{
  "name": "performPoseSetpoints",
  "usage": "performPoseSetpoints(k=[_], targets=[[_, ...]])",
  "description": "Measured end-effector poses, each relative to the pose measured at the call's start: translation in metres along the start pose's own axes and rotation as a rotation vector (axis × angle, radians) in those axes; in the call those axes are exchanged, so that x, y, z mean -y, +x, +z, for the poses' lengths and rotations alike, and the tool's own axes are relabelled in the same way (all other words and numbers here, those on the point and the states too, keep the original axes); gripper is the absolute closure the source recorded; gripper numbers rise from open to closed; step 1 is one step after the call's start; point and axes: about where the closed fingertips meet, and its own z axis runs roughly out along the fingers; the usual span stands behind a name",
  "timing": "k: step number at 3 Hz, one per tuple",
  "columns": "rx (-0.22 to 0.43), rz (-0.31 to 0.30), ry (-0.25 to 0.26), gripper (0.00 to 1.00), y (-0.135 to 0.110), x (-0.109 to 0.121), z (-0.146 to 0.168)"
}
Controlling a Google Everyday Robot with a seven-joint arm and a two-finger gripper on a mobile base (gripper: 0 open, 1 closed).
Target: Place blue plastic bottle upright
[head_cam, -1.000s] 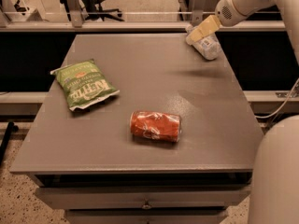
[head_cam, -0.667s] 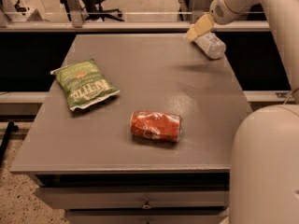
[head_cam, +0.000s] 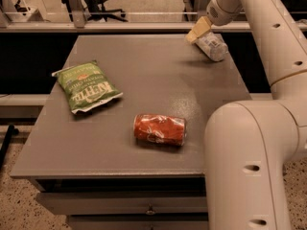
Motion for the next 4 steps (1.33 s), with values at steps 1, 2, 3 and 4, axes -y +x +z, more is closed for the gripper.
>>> performPoseSetpoints(k=[1,2,3,4], targets=[[-0.049,-0.004,0.036,0.00,-0.007,-0.004,0.009],[-0.093,-0.012,0.061,0.00,-0.008,-0.007,0.015],[-0.103,-0.016,0.073,0.00,-0.011,-0.009,0.021],[-0.107,-0.007,0.080,0.00,-0.011,-0.008,0.028]])
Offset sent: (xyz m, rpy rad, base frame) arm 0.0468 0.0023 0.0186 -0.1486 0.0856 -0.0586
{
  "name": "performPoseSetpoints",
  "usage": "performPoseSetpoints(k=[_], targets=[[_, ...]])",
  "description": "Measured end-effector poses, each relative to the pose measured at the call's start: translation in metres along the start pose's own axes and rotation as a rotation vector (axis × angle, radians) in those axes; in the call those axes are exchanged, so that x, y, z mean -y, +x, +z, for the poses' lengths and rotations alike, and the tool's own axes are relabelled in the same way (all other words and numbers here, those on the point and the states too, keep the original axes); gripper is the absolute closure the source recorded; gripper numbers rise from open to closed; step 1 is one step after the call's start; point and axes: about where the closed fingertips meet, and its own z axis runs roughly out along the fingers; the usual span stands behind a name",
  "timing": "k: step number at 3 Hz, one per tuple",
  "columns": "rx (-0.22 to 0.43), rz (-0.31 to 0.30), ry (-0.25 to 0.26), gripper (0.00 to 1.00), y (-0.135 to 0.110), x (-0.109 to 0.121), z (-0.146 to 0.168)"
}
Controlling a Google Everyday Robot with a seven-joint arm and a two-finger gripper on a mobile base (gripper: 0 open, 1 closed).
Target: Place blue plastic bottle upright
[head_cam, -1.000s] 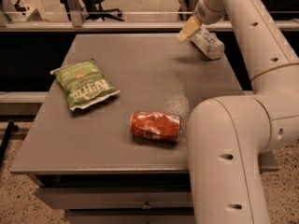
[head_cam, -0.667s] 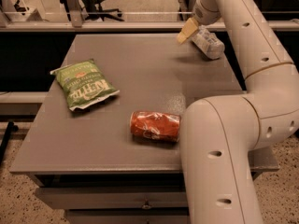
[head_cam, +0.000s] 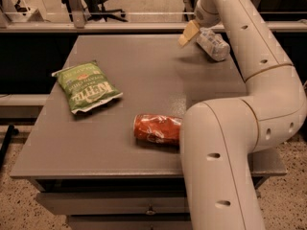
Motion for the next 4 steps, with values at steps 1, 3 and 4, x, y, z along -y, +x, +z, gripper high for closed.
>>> performPoseSetpoints(k=[1,3,4], targets=[[-0.040,0.006,0.063,0.00,0.005,0.011,0.006],[-0.069,0.032,0.055,0.00,0.028,0.023,0.017],[-0.074,0.034,0.029,0.19,0.034,0.020,0.025]])
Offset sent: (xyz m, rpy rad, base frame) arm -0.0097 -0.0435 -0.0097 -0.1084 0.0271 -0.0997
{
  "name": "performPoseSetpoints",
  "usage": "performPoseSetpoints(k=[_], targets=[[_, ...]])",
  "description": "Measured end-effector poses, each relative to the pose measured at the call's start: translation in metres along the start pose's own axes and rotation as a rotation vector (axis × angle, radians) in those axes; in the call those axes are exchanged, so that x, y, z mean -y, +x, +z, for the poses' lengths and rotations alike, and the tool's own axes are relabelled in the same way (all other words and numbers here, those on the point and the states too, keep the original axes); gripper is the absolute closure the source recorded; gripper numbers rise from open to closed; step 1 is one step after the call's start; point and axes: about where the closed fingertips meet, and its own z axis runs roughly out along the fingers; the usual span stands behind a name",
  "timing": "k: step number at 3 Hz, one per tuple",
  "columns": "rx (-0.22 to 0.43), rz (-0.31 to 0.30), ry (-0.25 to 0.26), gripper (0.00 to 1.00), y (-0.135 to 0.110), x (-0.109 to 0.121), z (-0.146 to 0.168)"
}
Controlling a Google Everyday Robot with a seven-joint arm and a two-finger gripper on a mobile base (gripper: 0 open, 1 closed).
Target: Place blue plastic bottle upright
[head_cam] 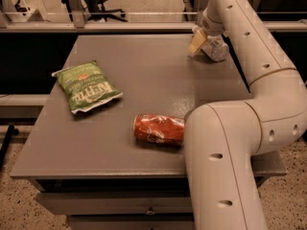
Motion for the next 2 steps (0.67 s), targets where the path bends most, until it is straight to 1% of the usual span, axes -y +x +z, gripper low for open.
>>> performPoseSetpoints(k=[2], targets=[[0.010,-0.002,-0.020,0.65,0.0037,0.0013,0.0004]])
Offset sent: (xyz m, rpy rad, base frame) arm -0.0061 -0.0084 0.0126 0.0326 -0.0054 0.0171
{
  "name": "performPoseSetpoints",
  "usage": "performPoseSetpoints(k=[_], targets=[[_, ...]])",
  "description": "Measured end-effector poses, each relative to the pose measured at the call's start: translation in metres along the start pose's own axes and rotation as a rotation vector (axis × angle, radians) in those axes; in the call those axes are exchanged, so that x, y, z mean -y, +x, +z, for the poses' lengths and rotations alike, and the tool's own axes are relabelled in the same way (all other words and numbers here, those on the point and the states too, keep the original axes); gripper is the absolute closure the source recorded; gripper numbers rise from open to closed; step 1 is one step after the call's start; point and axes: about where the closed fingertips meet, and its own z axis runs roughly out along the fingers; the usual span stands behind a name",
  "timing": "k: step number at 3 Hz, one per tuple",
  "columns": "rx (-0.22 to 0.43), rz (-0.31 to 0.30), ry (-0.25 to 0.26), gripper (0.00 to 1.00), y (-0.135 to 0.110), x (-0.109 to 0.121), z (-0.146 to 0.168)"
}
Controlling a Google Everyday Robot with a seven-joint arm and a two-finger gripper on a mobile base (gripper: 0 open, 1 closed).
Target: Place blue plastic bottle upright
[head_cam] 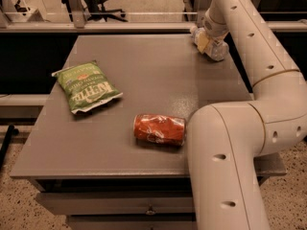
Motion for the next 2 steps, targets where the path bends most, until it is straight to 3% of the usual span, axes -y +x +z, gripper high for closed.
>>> performPoseSetpoints(k=[1,2], targets=[[0.076,-0.021,-0.024,0.88,-0.008,0.004,-0.023],[0.228,-0.069,-0.081,1.00,-0.013,0.013,-0.069]])
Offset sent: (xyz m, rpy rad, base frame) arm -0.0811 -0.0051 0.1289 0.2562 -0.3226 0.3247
